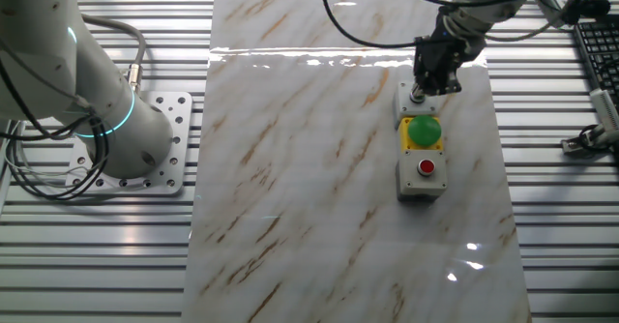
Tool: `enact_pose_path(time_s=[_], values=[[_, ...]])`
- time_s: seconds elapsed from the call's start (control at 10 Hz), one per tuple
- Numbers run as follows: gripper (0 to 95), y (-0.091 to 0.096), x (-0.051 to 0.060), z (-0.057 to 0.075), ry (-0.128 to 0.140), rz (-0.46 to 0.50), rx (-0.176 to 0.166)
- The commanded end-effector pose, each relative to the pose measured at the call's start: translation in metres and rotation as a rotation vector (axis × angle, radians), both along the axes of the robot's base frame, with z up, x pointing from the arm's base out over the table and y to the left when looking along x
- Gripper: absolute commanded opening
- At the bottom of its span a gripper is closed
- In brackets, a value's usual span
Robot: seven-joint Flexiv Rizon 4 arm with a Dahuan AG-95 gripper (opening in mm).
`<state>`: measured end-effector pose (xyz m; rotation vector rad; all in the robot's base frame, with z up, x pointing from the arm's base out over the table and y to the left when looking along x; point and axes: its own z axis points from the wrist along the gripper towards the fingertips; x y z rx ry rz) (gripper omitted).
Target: Press three buttons from left to right in sequence
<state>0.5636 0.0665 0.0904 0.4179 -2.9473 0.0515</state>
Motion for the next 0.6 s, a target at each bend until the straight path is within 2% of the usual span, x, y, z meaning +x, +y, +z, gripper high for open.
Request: enact_pose_path(time_s=[0.1,0.2,0.3,0.4,0.5,0.6], values=[[0.0,-0.0001,-0.0016,-0.0179,-0.039,-0.003,-0.006],[0.0,-0.0001,-0.0016,-0.0179,-0.029,-0.005,-0.01],[0.0,-0.0003,-0.0017,-0.0183,-0.024,0.007,-0.031],[0.0,-0.0002,-0.002,-0.0199,-0.064,0.013,-0.015],[0.0,0.0,-0.0023,-0.0214,-0.073,-0.011,0.017],[0.0,-0.0002,-0.0018,-0.019,-0.064,-0.003,0.013]])
